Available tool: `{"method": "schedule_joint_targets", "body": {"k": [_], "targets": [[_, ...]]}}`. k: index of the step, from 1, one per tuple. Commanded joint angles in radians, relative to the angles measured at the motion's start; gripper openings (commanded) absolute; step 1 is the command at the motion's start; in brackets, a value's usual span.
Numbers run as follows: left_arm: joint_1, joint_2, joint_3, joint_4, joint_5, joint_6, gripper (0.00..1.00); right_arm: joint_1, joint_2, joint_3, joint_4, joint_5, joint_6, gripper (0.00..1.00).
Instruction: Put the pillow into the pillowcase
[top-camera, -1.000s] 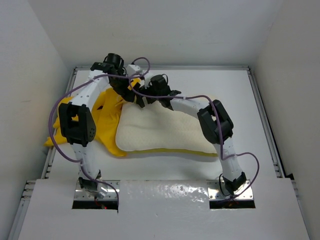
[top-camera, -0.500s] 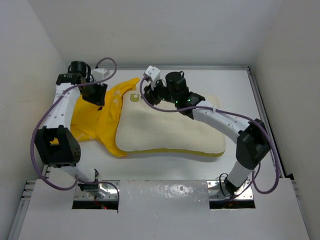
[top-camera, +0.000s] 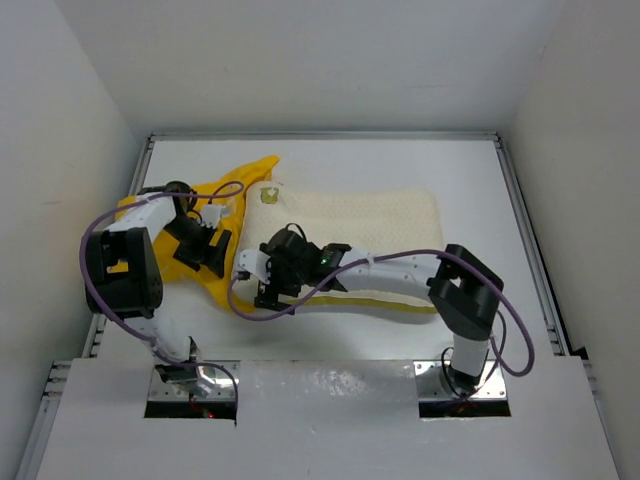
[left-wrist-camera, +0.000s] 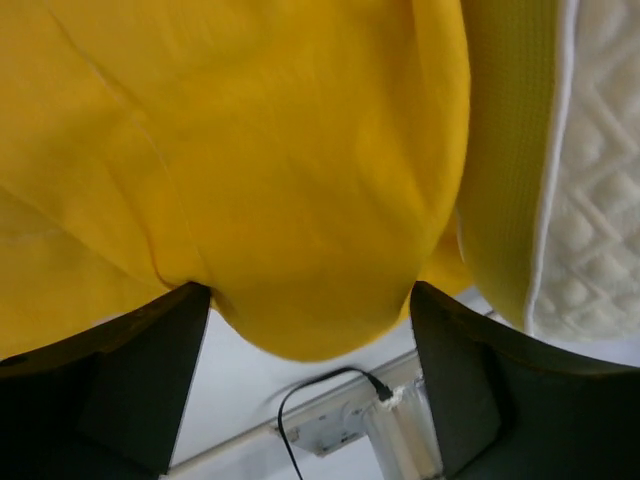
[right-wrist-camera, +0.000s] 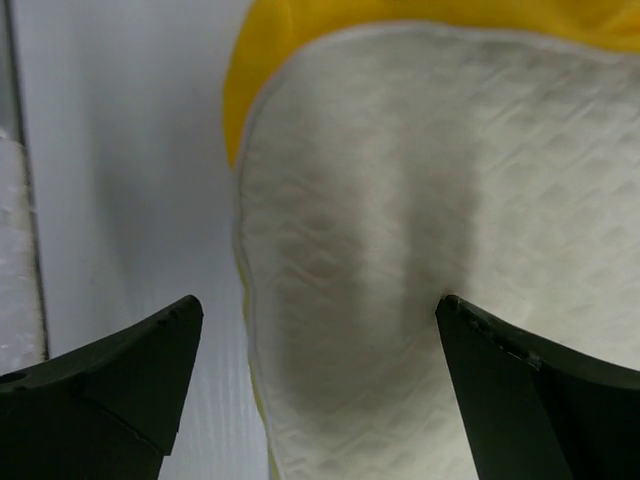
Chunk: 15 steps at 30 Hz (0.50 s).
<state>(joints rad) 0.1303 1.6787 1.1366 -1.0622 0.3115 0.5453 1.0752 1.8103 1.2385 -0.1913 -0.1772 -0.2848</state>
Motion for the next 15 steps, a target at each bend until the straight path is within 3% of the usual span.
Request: {"method": "schedule_joint_targets", "body": {"k": [1,5,6,7,8,9,10,11,12,15], "targets": [[0.003,0.044,-0.011,0.1,0.043,0.01,0.76,-0.011,0.061,0.026,-0.02,0.11,0.015,0.99],[0.002,0.084,-0.05,0.148,0.018,0.018,0.58,-0.012,0.067,-0.029,0.029,0.192,0.047,0.95],[0.003,0.09,-0.058,0.154,0.021,0.019,0.45,-0.014,0.072,-0.037,0.044,0.218,0.052,0.89],[0.003,0.092,-0.07,0.159,0.026,0.019,0.38,-0.015,0.073,-0.039,0.041,0.231,0.056,0.81],[0.003,0.09,-0.072,0.163,0.031,0.019,0.28,-0.02,0.078,-0.036,0.035,0.242,0.065,0.59],[0.005,0.082,-0.072,0.166,0.029,0.016,0.0,-0.021,0.078,-0.036,0.015,0.258,0.076,0.44],[0.011,0.073,-0.063,0.169,0.025,0.013,0.0,-0.032,0.072,-0.046,0.003,0.266,0.072,0.07],[0.011,0.059,-0.052,0.168,0.015,0.012,0.0,-0.037,0.064,-0.062,-0.006,0.283,0.067,0.07],[0.02,0.015,-0.038,0.169,-0.03,0.007,0.0,-0.041,0.049,-0.086,-0.01,0.304,0.052,0.0],[0.032,-0.136,0.058,0.2,-0.191,-0.004,0.0,-0.086,-0.035,-0.198,-0.04,0.34,0.007,0.0]]}}
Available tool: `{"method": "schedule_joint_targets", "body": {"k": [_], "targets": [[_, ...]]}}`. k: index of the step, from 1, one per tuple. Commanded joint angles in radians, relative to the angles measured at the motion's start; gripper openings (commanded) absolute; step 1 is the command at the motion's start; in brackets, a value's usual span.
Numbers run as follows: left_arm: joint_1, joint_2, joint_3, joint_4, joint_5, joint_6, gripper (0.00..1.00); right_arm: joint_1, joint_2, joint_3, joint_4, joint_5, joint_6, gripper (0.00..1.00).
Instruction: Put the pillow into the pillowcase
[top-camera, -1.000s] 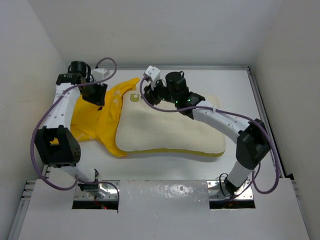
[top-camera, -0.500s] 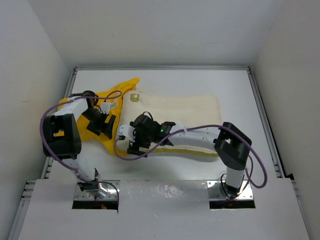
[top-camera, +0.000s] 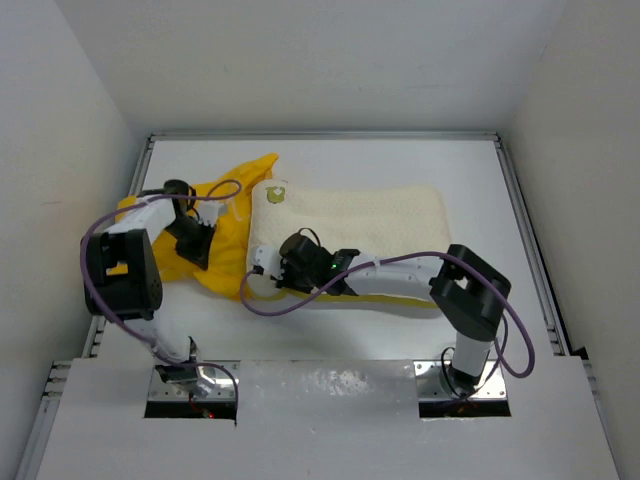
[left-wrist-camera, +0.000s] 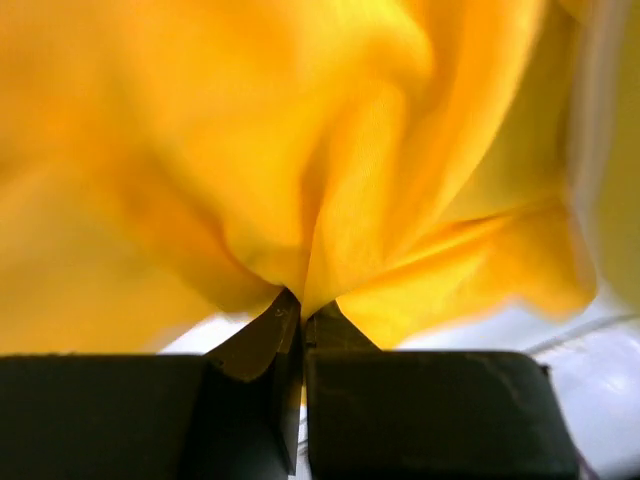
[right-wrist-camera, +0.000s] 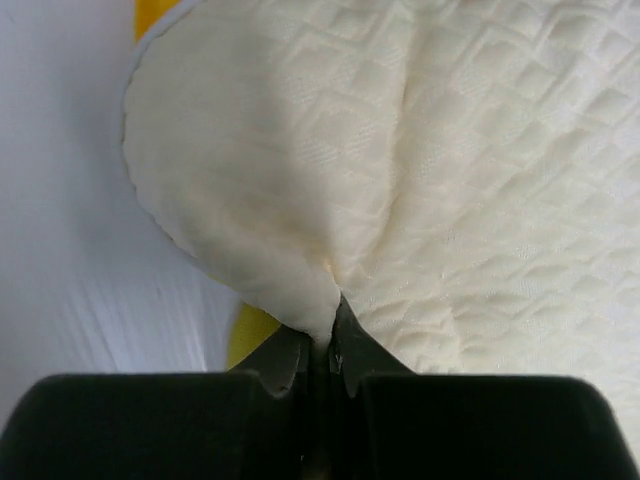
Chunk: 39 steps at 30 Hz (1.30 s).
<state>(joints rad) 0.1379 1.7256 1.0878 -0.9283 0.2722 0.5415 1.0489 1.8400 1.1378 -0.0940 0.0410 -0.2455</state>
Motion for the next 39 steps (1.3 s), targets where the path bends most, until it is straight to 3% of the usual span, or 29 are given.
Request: {"method": "schedule_joint_targets", "body": {"k": [1,3,4,6,10,11,13,16,18,19,20,22,23,28,32,37,39], "targets": [[0.025,-0.233,0.165,0.081,-0.186,0.011,0.0,-0.094,-0.115,-0.148,-0.151,0.114,-0.038,0.0],[0.023,-0.356,0.26,0.127,-0.211,0.073,0.0,-0.124,-0.171,-0.177,-0.232,0.057,-0.081,0.06],[0.022,-0.392,0.297,0.134,-0.191,0.109,0.0,-0.13,-0.198,-0.17,-0.266,0.025,-0.106,0.29],[0.017,-0.441,0.43,0.08,-0.077,0.236,0.0,-0.13,-0.268,-0.123,-0.344,-0.036,-0.141,0.99],[-0.01,-0.405,0.694,-0.244,0.096,0.406,0.0,-0.133,-0.327,0.158,-0.337,-0.142,-0.081,0.99],[-0.036,-0.408,0.727,-0.3,0.129,0.514,0.0,-0.136,-0.337,0.189,-0.26,-0.159,-0.066,0.99],[-0.057,-0.432,0.81,-0.39,0.209,0.586,0.0,-0.167,-0.36,0.25,-0.152,-0.19,-0.011,0.99],[-0.064,-0.524,0.811,-0.391,0.284,0.661,0.0,-0.208,-0.352,0.27,0.097,-0.224,0.057,0.97],[-0.064,-0.56,0.84,-0.391,0.326,0.652,0.0,-0.214,-0.293,0.293,0.23,-0.216,0.069,0.87],[-0.063,-0.56,0.86,-0.391,0.335,0.614,0.0,-0.217,-0.26,0.35,0.24,-0.22,0.078,0.73],[-0.063,-0.563,0.891,-0.389,0.347,0.598,0.0,-0.22,-0.228,0.381,0.228,-0.242,0.081,0.71],[-0.064,-0.564,0.912,-0.389,0.352,0.578,0.0,-0.217,-0.151,0.444,0.192,-0.376,0.074,0.84],[-0.064,-0.569,0.922,-0.389,0.354,0.572,0.0,-0.216,-0.137,0.445,0.194,-0.419,0.081,0.99],[-0.064,-0.595,0.914,-0.388,0.338,0.581,0.0,-0.17,-0.108,0.405,0.189,-0.605,0.094,0.99],[-0.064,-0.59,0.882,-0.366,0.322,0.566,0.0,-0.129,-0.108,0.419,0.113,-0.647,0.077,0.99],[-0.063,-0.578,0.856,-0.311,0.3,0.551,0.0,-0.11,-0.174,0.323,0.099,-0.621,0.044,0.9],[-0.064,-0.561,0.844,-0.29,0.321,0.551,0.0,-0.09,-0.164,0.289,0.169,-0.633,0.078,0.84]]}}
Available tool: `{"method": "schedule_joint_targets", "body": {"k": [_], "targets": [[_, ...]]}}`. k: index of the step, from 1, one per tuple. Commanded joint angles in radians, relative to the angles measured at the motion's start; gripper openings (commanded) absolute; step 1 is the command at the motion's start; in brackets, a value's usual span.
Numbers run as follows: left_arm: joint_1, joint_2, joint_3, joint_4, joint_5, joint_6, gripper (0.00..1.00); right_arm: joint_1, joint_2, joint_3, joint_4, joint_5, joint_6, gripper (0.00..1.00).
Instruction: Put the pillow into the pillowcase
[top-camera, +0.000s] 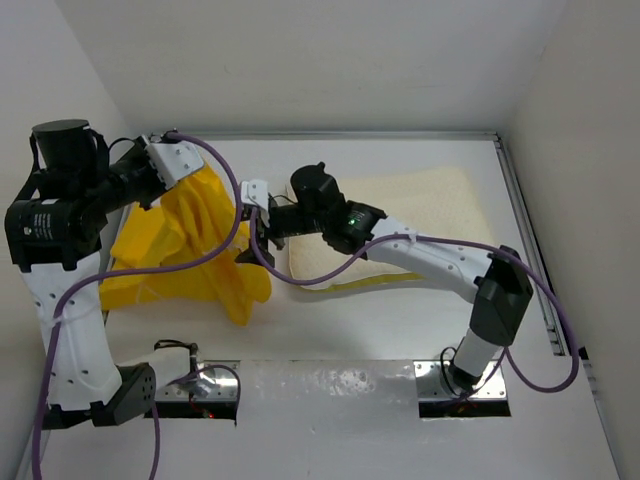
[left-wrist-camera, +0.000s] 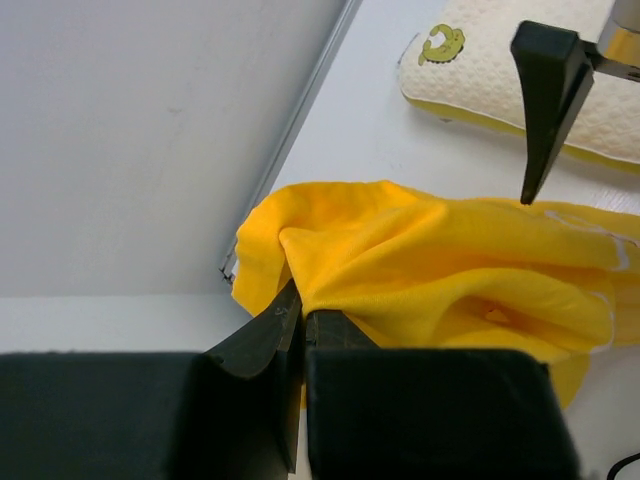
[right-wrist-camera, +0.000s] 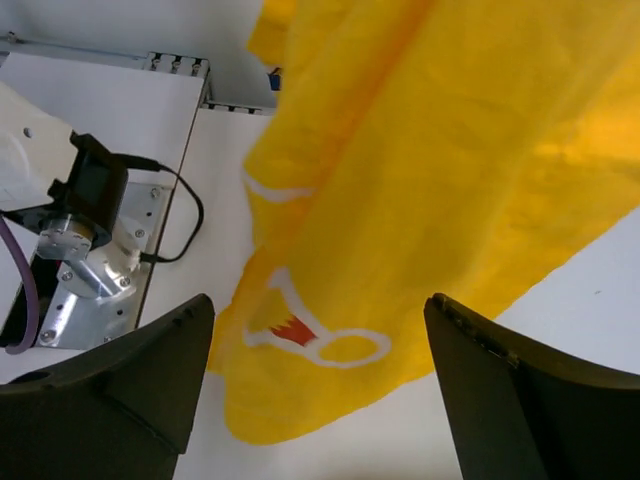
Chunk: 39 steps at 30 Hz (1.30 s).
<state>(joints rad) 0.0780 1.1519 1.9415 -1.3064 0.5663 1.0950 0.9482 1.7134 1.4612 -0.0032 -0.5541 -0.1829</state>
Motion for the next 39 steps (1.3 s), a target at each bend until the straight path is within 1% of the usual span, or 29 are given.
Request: {"method": "schedule_joint_targets", "body": {"k": [1,3,4,6,8,11,12,14,15,17,18,19,21,22,23,24,27,28,29,30,31,32,33,34,35,36,37,38,39], "targets": [[-0.003,0.034,-0.013,0.096,0.044,0.002,0.0,0.024,-0.015,-0.029,0.103,-0.044,0.064,0.83],[-0.003,0.063,-0.027,0.105,0.128,0.015,0.0,0.066,0.099,0.026,0.156,-0.031,0.14,0.74],[-0.003,0.098,-0.033,0.108,0.16,0.034,0.0,0.066,0.144,0.049,0.236,-0.027,0.269,0.63],[0.0,0.135,-0.065,0.18,0.205,-0.021,0.0,0.052,0.233,0.099,0.284,-0.004,0.362,0.04],[0.02,0.207,-0.113,0.254,0.195,-0.067,0.0,0.031,0.218,0.062,0.33,0.031,0.46,0.0],[0.052,0.372,-0.124,0.422,0.15,-0.214,0.0,0.015,0.059,-0.172,0.332,0.095,0.41,0.0],[0.055,0.484,-0.115,0.526,0.132,-0.319,0.0,0.015,-0.007,-0.284,0.325,0.1,0.407,0.0],[0.051,0.612,-0.034,0.596,0.096,-0.412,0.05,0.015,-0.04,-0.358,0.316,0.086,0.453,0.0],[0.043,0.676,0.006,0.626,0.089,-0.508,0.31,0.012,-0.044,-0.401,0.315,0.082,0.477,0.0],[0.026,0.881,0.169,0.616,0.006,-0.595,0.7,-0.009,-0.031,-0.449,0.35,0.071,0.6,0.0],[0.005,1.002,0.225,0.56,-0.038,-0.637,0.99,-0.023,-0.017,-0.452,0.359,0.06,0.681,0.0],[0.0,1.046,0.325,0.521,-0.102,-0.65,1.0,-0.035,0.009,-0.452,0.355,0.034,0.712,0.0],[0.0,1.083,0.346,0.507,-0.144,-0.718,1.0,-0.071,0.02,-0.444,0.338,0.049,0.766,0.0],[0.003,1.05,0.288,0.524,-0.179,-0.727,1.0,-0.09,0.017,-0.42,0.281,0.11,0.795,0.11],[0.005,1.016,0.251,0.562,-0.206,-0.73,1.0,-0.1,0.015,-0.391,0.228,0.146,0.8,0.35],[0.003,0.938,0.19,0.57,-0.226,-0.713,1.0,-0.112,0.017,-0.353,0.084,0.17,0.78,0.68],[0.005,0.738,0.063,0.579,-0.281,-0.673,1.0,-0.172,-0.006,-0.21,-0.143,0.278,0.719,0.77],[0.006,0.683,0.025,0.579,-0.282,-0.672,1.0,-0.189,-0.024,-0.193,-0.168,0.31,0.699,0.76],[0.006,0.622,-0.019,0.572,-0.278,-0.661,1.0,-0.221,-0.061,-0.165,-0.185,0.348,0.671,0.67],[0.005,0.508,-0.112,0.556,-0.264,-0.649,1.0,-0.232,-0.073,-0.148,-0.225,0.373,0.604,0.39],[0.005,0.458,-0.159,0.53,-0.22,-0.627,0.97,-0.236,-0.08,-0.1,-0.25,0.408,0.567,0.0],[0.003,0.412,-0.206,0.444,-0.207,-0.568,0.59,-0.238,-0.072,-0.069,-0.268,0.419,0.518,0.0],[0.006,0.346,-0.301,0.399,-0.245,-0.551,0.35,-0.236,-0.055,-0.033,-0.306,0.395,0.443,0.0],[0.014,0.323,-0.355,0.315,-0.29,-0.514,0.2,-0.233,-0.031,0.053,-0.334,0.387,0.429,0.23],[0.026,0.28,-0.421,0.282,-0.337,-0.498,0.22,-0.232,0.029,0.1,-0.355,0.376,0.428,0.49],[0.045,0.258,-0.573,0.271,-0.439,-0.485,0.29,-0.229,0.064,0.143,-0.398,0.35,0.444,0.65],[0.067,0.241,-0.649,0.289,-0.5,-0.477,0.52,-0.218,0.099,0.219,-0.421,0.349,0.459,0.77],[0.074,0.202,-0.788,0.306,-0.563,-0.469,0.64,-0.209,0.159,0.249,-0.461,0.346,0.47,0.88],[0.08,0.177,-0.847,0.349,-0.589,-0.446,0.77,-0.178,0.184,0.284,-0.481,0.347,0.453,0.97]]}}
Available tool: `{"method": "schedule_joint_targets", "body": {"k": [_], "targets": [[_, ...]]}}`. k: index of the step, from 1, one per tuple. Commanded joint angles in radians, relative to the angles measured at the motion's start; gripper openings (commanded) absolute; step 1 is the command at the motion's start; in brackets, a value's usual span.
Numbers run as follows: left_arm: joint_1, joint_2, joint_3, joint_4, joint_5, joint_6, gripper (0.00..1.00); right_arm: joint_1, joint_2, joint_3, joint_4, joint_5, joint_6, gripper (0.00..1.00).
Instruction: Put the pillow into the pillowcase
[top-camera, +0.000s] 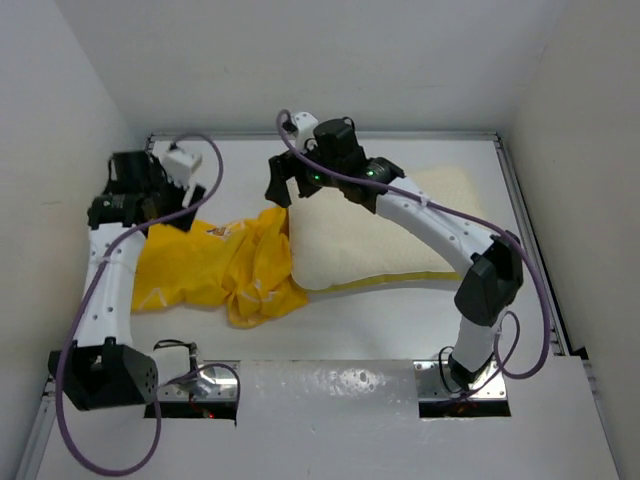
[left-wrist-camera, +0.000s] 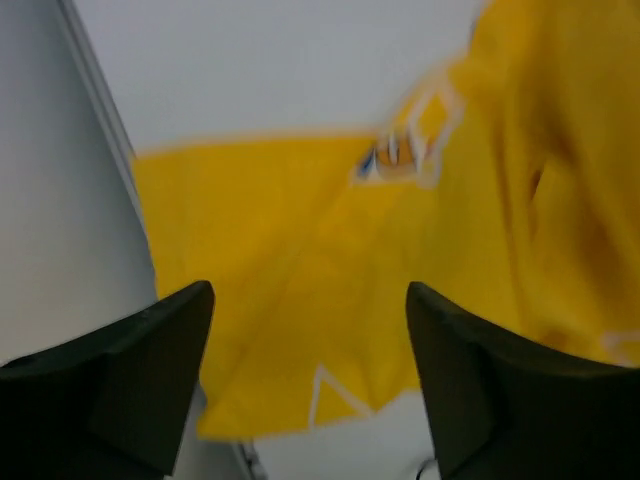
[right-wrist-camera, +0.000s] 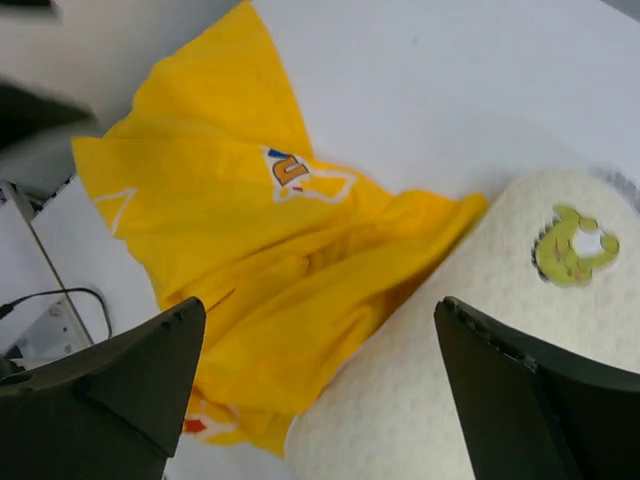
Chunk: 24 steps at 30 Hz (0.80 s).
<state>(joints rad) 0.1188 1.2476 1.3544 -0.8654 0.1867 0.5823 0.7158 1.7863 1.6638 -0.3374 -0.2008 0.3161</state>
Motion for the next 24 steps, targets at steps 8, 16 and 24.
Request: {"method": "schedule_joint_targets", "body": {"k": [8,16,24], "targets": [[0.047,0.015,-0.575,0.169,-0.216,0.108,0.93,0.224,0.217,-0.044,-0.098,-0.066,-0.092,0.92],[0.056,0.104,-0.617,0.4,-0.22,0.071,0.0,0.221,0.262,-0.211,-0.013,-0.086,-0.074,0.0],[0.061,0.275,-0.263,0.614,-0.297,0.009,0.0,0.201,0.136,-0.444,0.083,-0.319,-0.103,0.0]]}}
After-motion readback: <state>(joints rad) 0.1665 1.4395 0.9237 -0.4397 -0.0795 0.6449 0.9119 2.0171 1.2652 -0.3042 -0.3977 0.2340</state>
